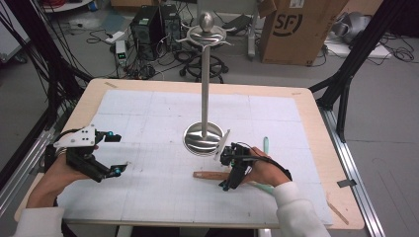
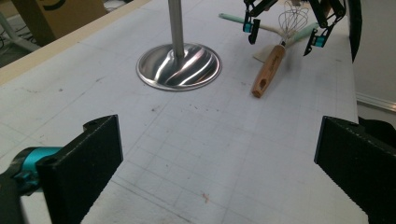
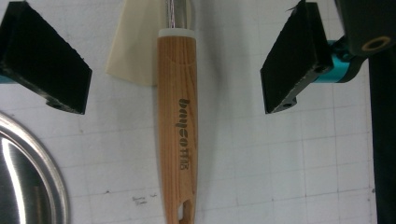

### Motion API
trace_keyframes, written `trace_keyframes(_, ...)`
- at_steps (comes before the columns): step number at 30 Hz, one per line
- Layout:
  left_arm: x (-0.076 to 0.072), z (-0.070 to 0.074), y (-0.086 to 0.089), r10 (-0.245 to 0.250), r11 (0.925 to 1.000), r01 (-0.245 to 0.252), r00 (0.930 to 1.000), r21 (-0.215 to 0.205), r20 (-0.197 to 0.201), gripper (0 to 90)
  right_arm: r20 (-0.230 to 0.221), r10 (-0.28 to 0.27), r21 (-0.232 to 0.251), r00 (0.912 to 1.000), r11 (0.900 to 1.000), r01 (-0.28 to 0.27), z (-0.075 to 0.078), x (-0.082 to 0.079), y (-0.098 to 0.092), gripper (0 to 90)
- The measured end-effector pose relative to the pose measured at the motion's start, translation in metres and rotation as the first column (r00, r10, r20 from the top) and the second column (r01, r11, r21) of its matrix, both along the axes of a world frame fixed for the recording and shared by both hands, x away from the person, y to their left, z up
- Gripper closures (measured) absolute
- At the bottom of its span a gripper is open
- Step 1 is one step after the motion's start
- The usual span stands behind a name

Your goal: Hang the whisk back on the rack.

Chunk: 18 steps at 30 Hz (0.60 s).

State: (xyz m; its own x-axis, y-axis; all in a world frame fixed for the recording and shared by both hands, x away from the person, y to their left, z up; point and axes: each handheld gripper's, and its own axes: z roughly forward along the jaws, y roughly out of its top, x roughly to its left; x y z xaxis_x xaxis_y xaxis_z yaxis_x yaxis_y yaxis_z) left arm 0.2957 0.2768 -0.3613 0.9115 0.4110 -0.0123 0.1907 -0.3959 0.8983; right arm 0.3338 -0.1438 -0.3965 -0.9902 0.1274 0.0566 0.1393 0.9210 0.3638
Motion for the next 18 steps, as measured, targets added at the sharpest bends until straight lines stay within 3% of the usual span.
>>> trace_keyframes(1, 0.0003, -0.0003, 0.0001, 0.002, 1.0000, -0.002, 1.0000, 0.001, 0.000, 1.7, -0.007, -0.001, 0.000, 1.0000, 1.000, 0.001, -0.0002, 0.0003, 0.0004, 16.1)
trace_keyframes(11, 0.0004, -0.0006, 0.0006, 0.005, 1.0000, -0.005, 1.0000, 0.000, -0.002, 1.7, -0.069, 0.012, -0.013, 0.9976, 1.000, -0.013, -0.0056, 0.0024, 0.0038, 31.5)
trace_keyframes(18, 0.0001, -0.0004, 0.0007, 0.009, 1.0000, -0.009, 1.0000, 0.000, -0.001, 1.7, -0.078, 0.003, -0.027, 0.9969, 1.000, -0.005, -0.0068, 0.0036, 0.0040, 43.2)
